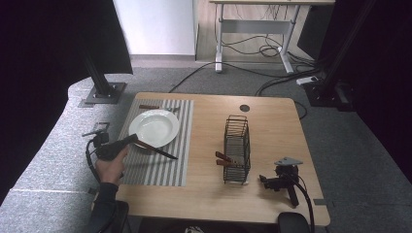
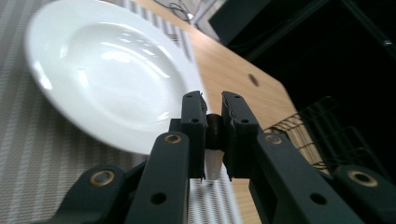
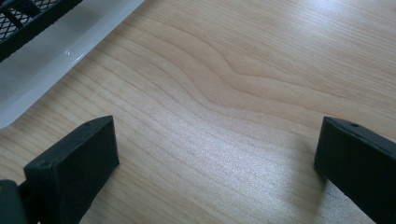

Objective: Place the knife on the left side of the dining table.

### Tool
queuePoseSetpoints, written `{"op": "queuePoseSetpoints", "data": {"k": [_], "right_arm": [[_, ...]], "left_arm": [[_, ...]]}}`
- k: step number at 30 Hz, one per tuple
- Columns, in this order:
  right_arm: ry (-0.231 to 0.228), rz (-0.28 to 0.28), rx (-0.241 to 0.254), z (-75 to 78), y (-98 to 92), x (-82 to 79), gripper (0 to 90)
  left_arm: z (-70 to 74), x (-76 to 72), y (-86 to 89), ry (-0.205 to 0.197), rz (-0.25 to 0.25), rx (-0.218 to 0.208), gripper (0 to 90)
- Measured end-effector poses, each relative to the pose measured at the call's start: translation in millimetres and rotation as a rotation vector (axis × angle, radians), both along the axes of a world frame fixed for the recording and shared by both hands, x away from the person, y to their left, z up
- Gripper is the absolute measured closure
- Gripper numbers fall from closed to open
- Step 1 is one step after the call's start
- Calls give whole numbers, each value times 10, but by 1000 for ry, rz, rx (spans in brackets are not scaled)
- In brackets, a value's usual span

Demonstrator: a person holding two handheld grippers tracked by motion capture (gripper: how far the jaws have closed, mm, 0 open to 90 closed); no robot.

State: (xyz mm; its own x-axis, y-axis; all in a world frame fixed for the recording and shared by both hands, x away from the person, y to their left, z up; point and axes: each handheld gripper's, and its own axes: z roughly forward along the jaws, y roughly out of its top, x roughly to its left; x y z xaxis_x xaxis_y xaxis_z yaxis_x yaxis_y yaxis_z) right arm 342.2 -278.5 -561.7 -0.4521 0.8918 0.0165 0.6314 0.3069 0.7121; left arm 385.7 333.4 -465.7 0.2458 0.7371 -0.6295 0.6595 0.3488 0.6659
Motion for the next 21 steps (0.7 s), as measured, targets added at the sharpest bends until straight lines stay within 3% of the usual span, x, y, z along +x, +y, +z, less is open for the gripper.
{"op": "queuePoseSetpoints", "data": {"k": [12, 21], "right_arm": [[0, 0, 0, 0, 0, 0, 0], [0, 0, 0, 0, 0, 0, 0]], "left_arm": [[-358, 5, 167, -16, 77, 42, 745], [-503, 52, 200, -24, 95, 122, 714]]}}
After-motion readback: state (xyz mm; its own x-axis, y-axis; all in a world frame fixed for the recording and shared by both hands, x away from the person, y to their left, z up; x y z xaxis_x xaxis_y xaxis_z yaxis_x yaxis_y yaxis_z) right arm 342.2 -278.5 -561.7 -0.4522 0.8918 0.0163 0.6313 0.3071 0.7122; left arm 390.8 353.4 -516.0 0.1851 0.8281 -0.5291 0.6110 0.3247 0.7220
